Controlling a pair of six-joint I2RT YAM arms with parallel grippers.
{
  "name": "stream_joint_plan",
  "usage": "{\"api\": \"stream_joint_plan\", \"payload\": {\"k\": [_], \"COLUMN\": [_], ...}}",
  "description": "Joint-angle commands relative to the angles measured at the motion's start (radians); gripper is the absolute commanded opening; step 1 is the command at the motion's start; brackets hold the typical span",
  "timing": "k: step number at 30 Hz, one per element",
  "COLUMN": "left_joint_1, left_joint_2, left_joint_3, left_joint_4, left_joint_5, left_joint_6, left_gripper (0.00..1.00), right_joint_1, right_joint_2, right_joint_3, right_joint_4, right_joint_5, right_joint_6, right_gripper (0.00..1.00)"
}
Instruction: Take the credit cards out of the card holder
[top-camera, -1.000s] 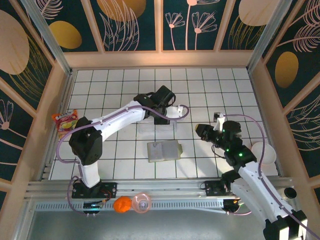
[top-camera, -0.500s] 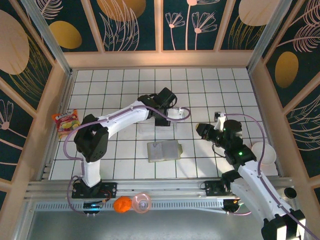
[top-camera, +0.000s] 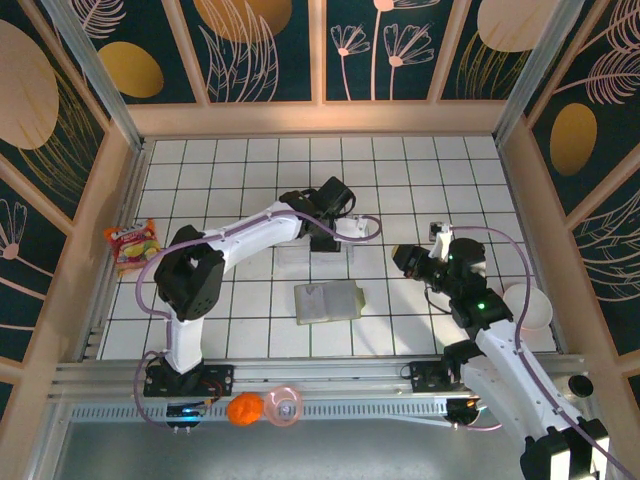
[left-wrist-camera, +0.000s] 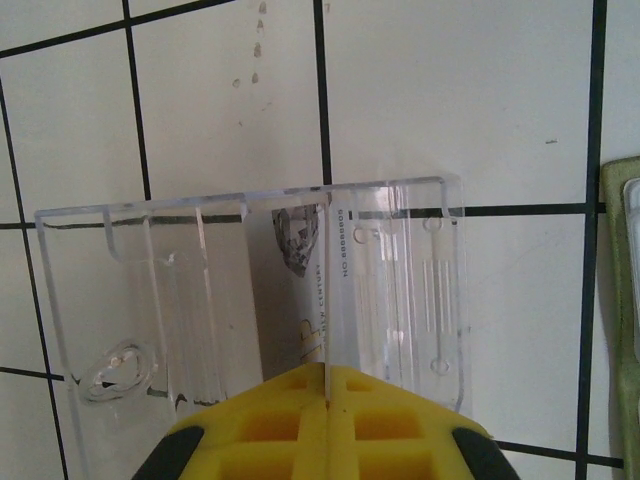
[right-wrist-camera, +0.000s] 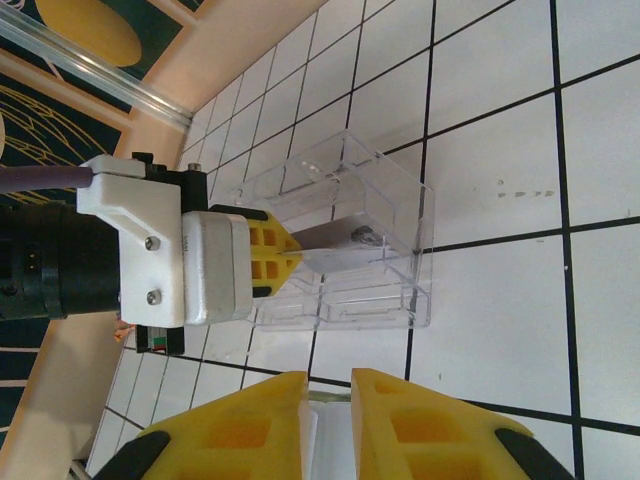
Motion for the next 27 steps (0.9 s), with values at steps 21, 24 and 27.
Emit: {"api": "stream_joint_plan", "payload": {"k": [21,24,27], "left_joint_1": [0.005,0.006,0.006], "left_joint_2": [-0.222,-0.369,-0.501], "left_joint_3": [-0.028,-0.141,-0.279], "left_joint_4": [0.346,0.540,0.696], "left_joint_5": [-0.112,-0.111,-0.124], "left_joint_6": [-0.279,-0.434,-0.618], "left_gripper": [0.34,0.48,0.61], "right_joint_1": [0.009,0.084,0.208], "right_joint_2": [0.057,0.095,0.137], "right_joint_3": [-0.035,-0.050,-0.038], "right_joint_4": [0.075,0.104,0.102], "right_joint_5": [-0.102,-0.055,0.055], "right_joint_6": [-0.022,-0.016,-0.022], "right_gripper": [0.41,0.45,0.48]}}
